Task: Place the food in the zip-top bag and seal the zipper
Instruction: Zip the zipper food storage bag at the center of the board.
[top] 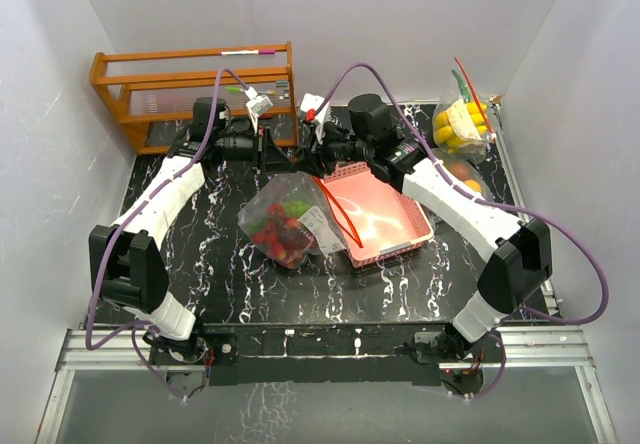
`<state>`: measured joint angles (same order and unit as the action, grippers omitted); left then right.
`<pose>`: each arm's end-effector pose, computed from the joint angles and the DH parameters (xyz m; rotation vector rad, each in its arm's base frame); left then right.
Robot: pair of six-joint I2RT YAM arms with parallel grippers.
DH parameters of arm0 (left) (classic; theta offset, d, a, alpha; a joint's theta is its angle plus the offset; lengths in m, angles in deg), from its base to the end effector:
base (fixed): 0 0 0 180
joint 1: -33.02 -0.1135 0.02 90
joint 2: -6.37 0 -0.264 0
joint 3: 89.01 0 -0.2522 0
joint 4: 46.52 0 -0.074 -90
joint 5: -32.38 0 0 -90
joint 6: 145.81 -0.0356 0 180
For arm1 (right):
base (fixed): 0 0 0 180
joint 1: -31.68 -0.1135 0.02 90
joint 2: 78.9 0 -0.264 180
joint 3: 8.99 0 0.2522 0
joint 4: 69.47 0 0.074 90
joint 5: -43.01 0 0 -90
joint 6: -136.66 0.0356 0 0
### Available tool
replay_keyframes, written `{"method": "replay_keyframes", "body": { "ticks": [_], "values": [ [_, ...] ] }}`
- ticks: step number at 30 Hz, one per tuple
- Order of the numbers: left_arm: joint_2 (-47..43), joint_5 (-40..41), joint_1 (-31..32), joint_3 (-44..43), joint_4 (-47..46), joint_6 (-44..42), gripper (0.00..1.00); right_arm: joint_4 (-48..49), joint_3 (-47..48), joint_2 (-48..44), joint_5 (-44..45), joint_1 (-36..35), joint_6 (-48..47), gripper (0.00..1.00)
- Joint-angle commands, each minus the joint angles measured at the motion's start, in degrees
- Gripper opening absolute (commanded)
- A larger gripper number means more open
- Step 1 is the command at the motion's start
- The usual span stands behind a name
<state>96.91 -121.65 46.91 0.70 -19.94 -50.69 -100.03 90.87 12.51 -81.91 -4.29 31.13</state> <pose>0.3366 -0.1162 0.3360 0.8547 1.7989 -1.3351 0.2887 0.2347 0.3756 -1.2069 1.5613 0.8282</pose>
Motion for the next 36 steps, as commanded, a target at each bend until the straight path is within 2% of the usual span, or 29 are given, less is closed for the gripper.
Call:
{"method": "replay_keyframes", "body": {
  "ticks": [1,9,12,18,36],
  "values": [
    [-3.3,-1.4,0.1,-2.0,-0.8,0.6,0.0,2.2,3.4,1.2,-1.0,-0.2,0.2,0.35],
    [-3.2,-1.2,0.0,-2.0,-0.8,0.8,0.0,2.1,3.4,1.4,-0.3,-0.2,0.0,0.33],
    [-3.2,-1.2,0.0,-2.2,-0.9,0.8,0.0,1.5,3.5,1.6,-0.7,-0.2,-0.2,0.21],
    [-3.4,-0.9,0.0,-2.0,-0.9,0.8,0.0,-0.9,4.2,2.4,-1.1,-0.2,-0.5,0.08],
    [-5.1,-1.0,-0.2,-3.4,-1.5,2.3,0.0,-3.8,0.1,0.2,7.8,0.3,-0.3,0.08]
  ]
}}
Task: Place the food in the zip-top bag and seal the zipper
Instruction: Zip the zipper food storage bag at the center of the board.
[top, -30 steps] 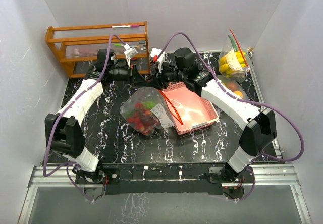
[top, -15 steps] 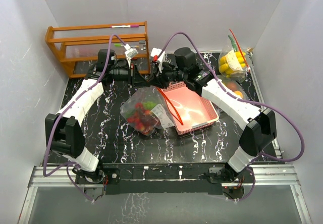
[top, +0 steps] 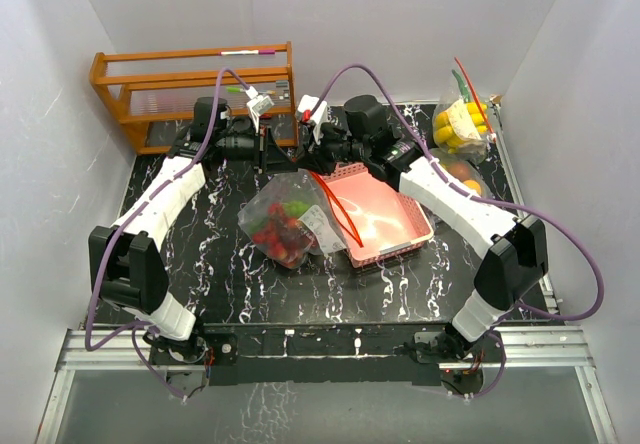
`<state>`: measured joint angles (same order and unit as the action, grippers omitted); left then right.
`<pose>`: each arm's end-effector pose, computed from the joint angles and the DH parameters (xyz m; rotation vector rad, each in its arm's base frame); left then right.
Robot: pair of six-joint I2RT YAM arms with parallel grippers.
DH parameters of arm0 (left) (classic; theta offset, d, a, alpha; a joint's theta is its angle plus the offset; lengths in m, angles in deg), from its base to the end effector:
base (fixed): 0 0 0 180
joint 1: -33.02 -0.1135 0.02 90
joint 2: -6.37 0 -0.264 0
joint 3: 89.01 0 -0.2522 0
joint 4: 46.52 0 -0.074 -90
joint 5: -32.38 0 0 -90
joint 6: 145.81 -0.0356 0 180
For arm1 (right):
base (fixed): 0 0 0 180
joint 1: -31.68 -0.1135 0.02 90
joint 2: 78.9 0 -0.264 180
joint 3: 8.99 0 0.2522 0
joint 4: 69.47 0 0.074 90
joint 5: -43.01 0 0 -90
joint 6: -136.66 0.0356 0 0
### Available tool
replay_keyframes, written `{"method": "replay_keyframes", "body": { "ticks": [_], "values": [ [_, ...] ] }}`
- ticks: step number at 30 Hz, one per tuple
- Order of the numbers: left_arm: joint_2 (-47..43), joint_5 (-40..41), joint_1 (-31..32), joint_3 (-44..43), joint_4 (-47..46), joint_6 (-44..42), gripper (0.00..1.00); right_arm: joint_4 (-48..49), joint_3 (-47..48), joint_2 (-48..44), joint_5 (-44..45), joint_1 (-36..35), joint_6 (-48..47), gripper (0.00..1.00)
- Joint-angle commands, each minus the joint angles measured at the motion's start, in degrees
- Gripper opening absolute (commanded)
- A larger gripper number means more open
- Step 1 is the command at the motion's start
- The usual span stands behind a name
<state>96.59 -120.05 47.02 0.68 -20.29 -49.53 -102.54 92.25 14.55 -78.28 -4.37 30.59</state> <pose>0.3363 -0.1164 0.3380 0.8279 1.8125 -1.3165 0.2965 0.2387 0.3666 -1.1944 1.6366 0.7695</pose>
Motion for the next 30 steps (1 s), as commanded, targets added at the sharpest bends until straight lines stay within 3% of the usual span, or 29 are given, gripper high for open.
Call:
{"method": "replay_keyframes", "body": {
  "ticks": [1,17,30],
  "values": [
    [-4.8,-2.6,-0.4,-3.5,-1.1,1.2,0.0,-1.3,-1.5,-2.0,4.6,0.6,0.5,0.08],
    [-5.8,-2.1,-0.8,-4.3,-1.2,1.5,0.0,-2.5,-7.0,-4.3,6.0,1.3,3.2,0.08],
    [-6.0,-0.7,-1.4,-4.7,-2.0,2.2,0.0,-4.4,-19.0,-12.9,3.9,1.5,8.9,0.08]
  ]
}}
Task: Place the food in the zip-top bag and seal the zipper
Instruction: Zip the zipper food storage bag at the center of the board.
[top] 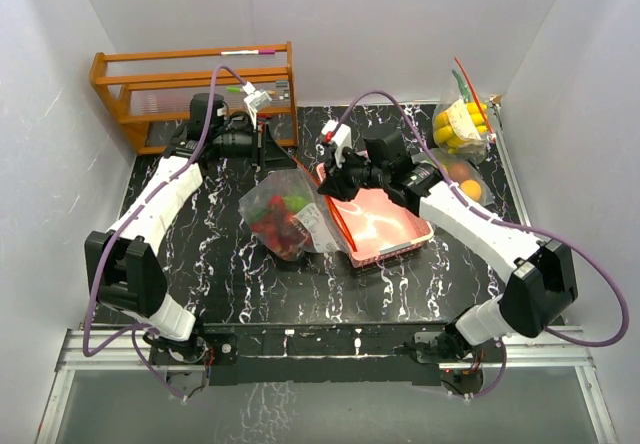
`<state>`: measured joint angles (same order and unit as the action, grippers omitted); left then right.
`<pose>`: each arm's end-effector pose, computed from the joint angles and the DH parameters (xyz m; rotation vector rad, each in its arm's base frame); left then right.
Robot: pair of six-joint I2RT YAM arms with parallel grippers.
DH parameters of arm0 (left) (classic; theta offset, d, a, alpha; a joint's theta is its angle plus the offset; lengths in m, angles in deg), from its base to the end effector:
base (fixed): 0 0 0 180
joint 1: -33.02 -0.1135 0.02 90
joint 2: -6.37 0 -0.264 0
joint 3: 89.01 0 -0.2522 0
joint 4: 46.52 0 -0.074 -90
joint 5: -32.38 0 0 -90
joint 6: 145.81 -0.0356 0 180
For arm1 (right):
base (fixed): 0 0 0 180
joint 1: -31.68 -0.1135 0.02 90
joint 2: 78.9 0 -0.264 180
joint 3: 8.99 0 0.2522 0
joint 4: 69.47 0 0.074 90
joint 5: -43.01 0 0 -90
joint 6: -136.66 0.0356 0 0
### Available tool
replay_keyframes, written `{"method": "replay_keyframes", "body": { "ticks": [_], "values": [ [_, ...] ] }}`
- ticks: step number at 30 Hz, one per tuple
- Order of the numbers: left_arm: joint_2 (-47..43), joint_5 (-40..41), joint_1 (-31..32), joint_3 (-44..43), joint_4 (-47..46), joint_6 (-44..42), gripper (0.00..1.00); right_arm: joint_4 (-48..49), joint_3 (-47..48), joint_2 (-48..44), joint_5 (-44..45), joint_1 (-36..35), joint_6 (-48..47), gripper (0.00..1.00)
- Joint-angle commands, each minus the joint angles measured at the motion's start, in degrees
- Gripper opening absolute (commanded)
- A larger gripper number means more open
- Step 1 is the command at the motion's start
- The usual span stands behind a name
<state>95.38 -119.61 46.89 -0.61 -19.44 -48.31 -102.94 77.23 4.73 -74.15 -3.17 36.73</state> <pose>0.3322 -0.1144 0.3513 0.8144 1.8024 -1.3091 0.2643 0.2038 0.3330 -1.0737 1.8454 0.7578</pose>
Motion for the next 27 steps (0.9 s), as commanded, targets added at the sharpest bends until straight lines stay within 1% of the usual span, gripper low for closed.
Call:
{"method": "replay_keyframes", "body": {
  "ticks": [1,6,13,27],
  "values": [
    [-4.7,-1.1,-1.4,-3.5,-3.0,1.0,0.0,-4.2,-5.1,-4.1,-0.2,0.3,3.3,0.08],
    [-4.6,-0.4,-1.5,-3.5,-3.2,1.1,0.0,-4.7,-11.9,-9.9,0.0,0.3,8.0,0.08],
    [-4.5,-0.3,-2.0,-3.2,-4.6,2.2,0.0,-3.9,-22.0,-15.3,-0.9,0.2,13.8,0.08],
    [-4.3,-0.3,-2.1,-2.4,-6.1,2.9,0.0,-4.3,-30.8,-23.1,1.4,0.2,18.9,0.08]
  ]
}}
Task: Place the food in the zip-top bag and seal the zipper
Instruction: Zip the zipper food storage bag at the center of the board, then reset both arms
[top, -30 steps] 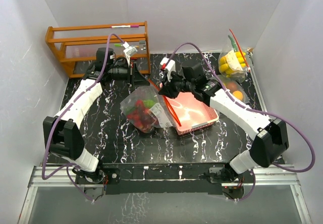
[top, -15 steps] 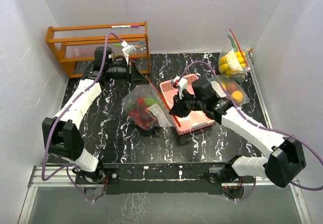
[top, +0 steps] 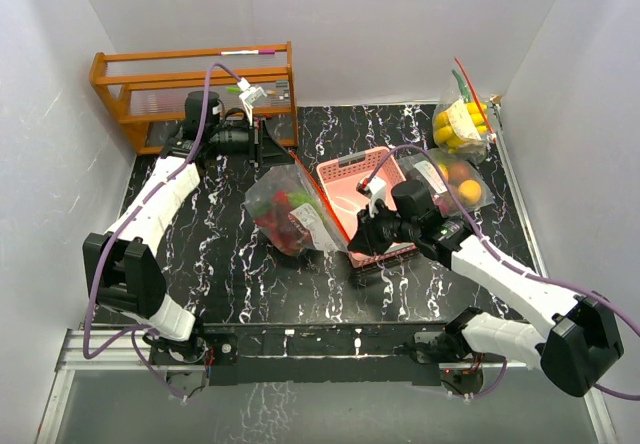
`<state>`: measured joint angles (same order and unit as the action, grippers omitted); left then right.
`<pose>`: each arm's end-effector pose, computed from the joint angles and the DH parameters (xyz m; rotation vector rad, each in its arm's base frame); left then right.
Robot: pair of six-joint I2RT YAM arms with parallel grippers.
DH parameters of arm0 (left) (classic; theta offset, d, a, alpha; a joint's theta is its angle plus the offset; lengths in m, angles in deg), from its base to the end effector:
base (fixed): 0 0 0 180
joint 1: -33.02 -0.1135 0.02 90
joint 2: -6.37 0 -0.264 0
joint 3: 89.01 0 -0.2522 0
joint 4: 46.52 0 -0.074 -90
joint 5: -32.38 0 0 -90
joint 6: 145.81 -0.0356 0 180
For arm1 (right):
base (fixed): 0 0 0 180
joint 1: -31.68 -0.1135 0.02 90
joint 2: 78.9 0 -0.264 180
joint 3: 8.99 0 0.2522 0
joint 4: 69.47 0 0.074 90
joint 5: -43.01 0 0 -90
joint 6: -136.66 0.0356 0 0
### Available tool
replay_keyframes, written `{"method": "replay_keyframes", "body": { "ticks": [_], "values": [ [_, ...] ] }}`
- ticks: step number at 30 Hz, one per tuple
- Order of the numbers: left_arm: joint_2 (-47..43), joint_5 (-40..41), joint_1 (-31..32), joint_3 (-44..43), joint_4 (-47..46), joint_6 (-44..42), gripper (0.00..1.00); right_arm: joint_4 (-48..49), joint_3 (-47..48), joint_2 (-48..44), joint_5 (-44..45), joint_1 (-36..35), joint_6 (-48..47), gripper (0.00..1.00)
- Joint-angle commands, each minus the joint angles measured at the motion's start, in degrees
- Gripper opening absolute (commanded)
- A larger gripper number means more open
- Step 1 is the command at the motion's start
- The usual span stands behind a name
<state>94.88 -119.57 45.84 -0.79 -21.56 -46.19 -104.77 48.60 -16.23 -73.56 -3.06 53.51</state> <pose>0.3336 -0.1081 0.3583 0.7847 1.7827 -1.3002 0.1804 0.1445 0.2571 -0.8104 2.2057 0.8990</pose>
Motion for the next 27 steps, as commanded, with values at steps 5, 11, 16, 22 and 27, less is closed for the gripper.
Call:
{"method": "replay_keyframes", "body": {
  "ticks": [5,11,16,22,27],
  "values": [
    [-3.5,-0.4,-1.1,-2.0,-4.5,1.1,0.0,-2.4,-2.9,-2.9,1.8,0.2,2.8,0.08],
    [-3.5,0.0,-1.1,-1.8,-5.4,1.8,0.0,-2.5,2.0,-1.8,6.2,0.1,2.7,0.37],
    [-3.7,2.8,-1.1,-2.3,-3.4,-0.2,0.0,-1.6,8.6,0.9,8.4,0.2,2.0,0.87],
    [-4.9,10.3,-1.7,-3.0,2.0,-4.8,0.9,-1.5,17.3,4.8,17.5,0.2,3.4,0.98],
    [-5.8,14.7,-2.0,-1.2,1.9,-5.6,0.97,-2.5,20.5,5.4,28.4,0.3,5.8,0.98]
  ]
}}
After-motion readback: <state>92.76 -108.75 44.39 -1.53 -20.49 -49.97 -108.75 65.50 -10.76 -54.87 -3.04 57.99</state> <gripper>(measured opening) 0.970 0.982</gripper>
